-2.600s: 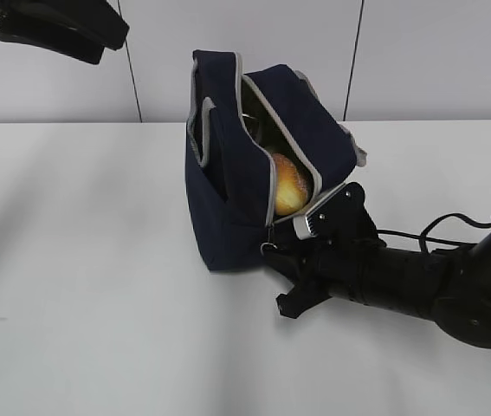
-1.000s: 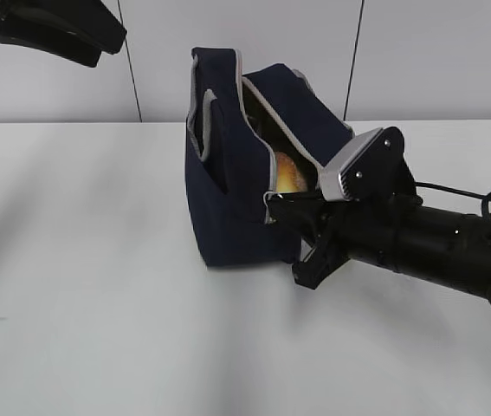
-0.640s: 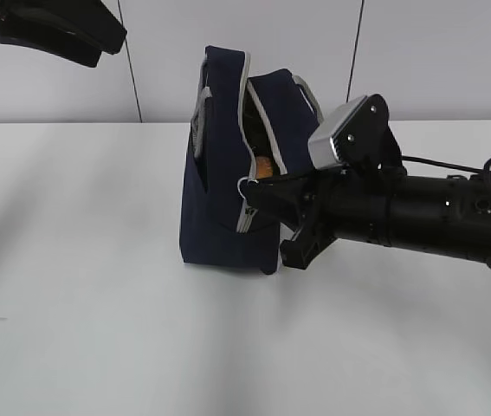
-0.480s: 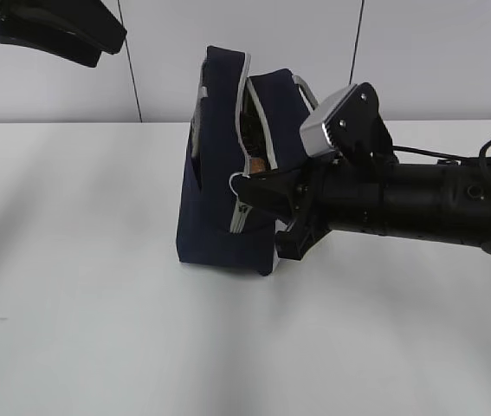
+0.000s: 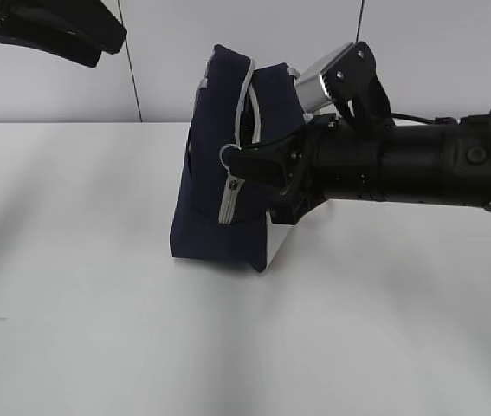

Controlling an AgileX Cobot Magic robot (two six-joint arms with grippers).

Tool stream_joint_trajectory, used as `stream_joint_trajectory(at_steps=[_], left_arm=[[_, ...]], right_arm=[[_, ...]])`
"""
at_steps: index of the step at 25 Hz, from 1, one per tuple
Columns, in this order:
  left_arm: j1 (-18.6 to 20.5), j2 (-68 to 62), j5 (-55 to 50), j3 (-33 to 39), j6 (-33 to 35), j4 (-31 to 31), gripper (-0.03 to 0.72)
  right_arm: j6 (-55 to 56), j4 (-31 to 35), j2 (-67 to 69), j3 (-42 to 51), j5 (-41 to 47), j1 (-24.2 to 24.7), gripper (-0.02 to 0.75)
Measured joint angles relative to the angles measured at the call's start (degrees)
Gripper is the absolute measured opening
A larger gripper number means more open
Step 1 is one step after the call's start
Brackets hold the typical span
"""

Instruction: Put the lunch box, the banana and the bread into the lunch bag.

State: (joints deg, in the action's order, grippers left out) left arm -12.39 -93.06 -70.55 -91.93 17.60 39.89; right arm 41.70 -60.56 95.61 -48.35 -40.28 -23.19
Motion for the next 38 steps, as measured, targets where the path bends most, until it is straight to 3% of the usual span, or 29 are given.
stream_joint_trajectory(at_steps=[12,21,28,38], left_arm=[[0.0,0.0,0.0,0.0,0.5,0.0,0.308],[0.0,0.0,0.5,2.9,3.6,0.0,0.308],[0.0,0.0,5.2,10.6,8.8,1.1,0.308],[0.0,-0.1,10.8,16.9,22.5,9.1,0.308]], right_arm=[[13.6,-12.1,-0.1,-11.1,3.9,0.0,0.006],[18.2,-15.4,0.4,-16.2,5.9,0.0,0.006],[21.9,-19.1,2.7,-17.6,5.3,0.0,0.006],[23.8,-19.7,4.5,-23.7,6.2,0.0,0.006]])
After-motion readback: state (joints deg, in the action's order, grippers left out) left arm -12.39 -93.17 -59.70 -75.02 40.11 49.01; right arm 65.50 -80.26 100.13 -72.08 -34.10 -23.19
